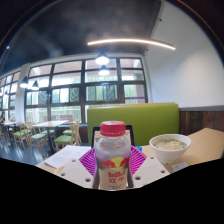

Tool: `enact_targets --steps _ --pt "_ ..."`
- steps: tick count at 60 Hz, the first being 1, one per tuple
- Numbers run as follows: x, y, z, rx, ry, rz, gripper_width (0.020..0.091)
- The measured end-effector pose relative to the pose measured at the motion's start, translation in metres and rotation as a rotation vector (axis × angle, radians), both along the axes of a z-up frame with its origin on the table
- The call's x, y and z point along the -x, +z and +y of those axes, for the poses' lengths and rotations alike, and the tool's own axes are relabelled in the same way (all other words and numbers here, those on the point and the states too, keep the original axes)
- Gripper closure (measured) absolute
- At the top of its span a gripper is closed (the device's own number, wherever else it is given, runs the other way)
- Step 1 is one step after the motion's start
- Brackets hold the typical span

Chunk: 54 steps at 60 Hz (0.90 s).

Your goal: Pour water

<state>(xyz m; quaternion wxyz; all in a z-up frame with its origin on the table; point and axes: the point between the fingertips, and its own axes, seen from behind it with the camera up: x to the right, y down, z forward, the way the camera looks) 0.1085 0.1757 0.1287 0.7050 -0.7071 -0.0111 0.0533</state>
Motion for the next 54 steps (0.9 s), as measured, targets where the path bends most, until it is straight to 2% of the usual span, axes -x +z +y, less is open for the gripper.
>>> enact_targets --steps 6,10,12,19,24,30,32,35,37,42,43,44,50,54 --pt "0.005 -0.008 0.000 0.021 0.016 -0.056 0.0724" --pt "0.004 -0.039 0.007 0.089 0.022 -0.061 0.0714" --pt "0.005 -0.028 0.007 0.032 0.031 -0.056 0.0711" --pt "0.008 -0.035 0.004 0.047 0.033 -0.022 0.0711" --pt "0.013 -0.034 0.002 0.048 0.034 -0.018 0.0666" --pt "0.015 -0.032 -0.001 0.082 0.050 -0.014 0.0566" --pt "0.014 -0.038 -0.007 0.123 0.051 -0.005 0.0499" --pt "0.013 -0.038 -0.021 0.161 0.049 0.004 0.0288" --pt "-0.011 -0.039 -0.007 0.155 0.049 -0.006 0.0255" --pt "-0.003 -0.017 -0.049 0.129 0.013 -0.042 0.0274" --pt "-0.017 -0.015 -0.040 0.126 0.020 -0.050 0.0274" --pt "-0.003 -0.007 -0.064 0.127 0.016 -0.056 0.0276" --pt "-0.005 0.010 -0.102 0.115 0.034 -0.081 0.0278" --pt "0.009 0.027 -0.156 0.105 0.036 -0.078 0.0276"
